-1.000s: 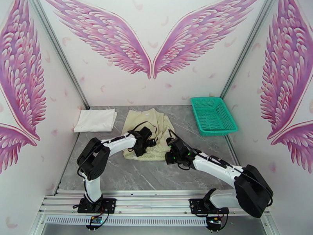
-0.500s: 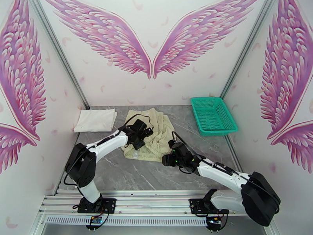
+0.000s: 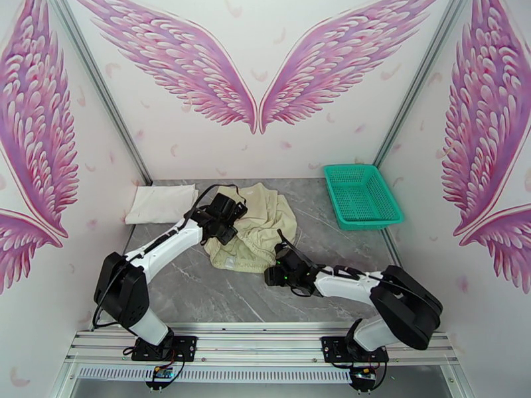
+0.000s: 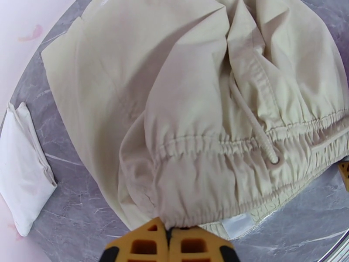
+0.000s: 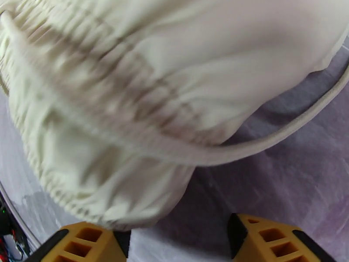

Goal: Fold and stack the mixed laundry pile

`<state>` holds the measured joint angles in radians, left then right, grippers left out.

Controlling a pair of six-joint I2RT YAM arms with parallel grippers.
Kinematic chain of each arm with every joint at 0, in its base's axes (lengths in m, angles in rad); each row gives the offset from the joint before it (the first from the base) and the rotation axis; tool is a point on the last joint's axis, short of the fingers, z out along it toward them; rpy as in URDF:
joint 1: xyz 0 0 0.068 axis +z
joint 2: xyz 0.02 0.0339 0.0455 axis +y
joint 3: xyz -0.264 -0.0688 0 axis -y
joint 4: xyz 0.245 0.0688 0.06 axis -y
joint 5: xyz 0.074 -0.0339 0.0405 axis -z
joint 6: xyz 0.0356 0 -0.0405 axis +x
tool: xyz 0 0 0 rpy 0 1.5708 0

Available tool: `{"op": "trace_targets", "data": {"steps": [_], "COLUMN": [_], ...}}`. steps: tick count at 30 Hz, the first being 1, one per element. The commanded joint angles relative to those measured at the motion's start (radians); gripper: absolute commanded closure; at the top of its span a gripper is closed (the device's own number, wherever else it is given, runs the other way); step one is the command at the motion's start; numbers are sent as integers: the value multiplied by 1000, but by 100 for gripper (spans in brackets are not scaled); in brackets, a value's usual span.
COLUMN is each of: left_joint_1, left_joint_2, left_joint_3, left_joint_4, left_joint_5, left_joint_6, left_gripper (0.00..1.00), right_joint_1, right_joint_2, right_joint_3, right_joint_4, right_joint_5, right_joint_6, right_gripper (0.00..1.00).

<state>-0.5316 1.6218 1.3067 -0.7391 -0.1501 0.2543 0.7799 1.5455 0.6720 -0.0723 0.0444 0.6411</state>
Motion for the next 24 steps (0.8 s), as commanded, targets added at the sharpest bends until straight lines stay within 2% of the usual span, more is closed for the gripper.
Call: {"op": "trace_targets", "data": {"steps": [1, 5, 7, 9, 11, 17, 21, 24], "left_joint_1": [11, 7, 4, 5, 2, -16, -25, -28], "left_joint_2": [-51, -85, -96, -95, -80, 18, 66, 86], "left_joint_3": [-53, -119, -150, -174, -191, -237, -243, -244], "left_joint_4": [-50, -78, -84, -88, -92, -100, -88, -77], "left_joint_5": [-73, -89, -88, -93, -108, -169, -164, -189], "left_joint_6": [-10, -27, -44, -71, -108, -150, -146, -146], "left_gripper": [100, 100, 88, 74, 54, 35, 28, 34], "right_joint_1": [-6, -6, -5, -5, -7, -4, -4, -4], "right_joint_2": [59, 23, -2, -24, -41, -36, -29, -25], "right_joint_3": [100, 115, 116, 113, 106, 104, 112, 116], "right_joint_4": [12, -66, -122, -166, -192, -217, -212, -218], "right_joint_5": [88, 130, 159, 172, 163, 141, 138, 141], "right_joint_6": [-2, -31, -36, -39, -46, -47, -47, -48], "right_gripper": [50, 69, 77, 79, 82, 86, 87, 89]}}
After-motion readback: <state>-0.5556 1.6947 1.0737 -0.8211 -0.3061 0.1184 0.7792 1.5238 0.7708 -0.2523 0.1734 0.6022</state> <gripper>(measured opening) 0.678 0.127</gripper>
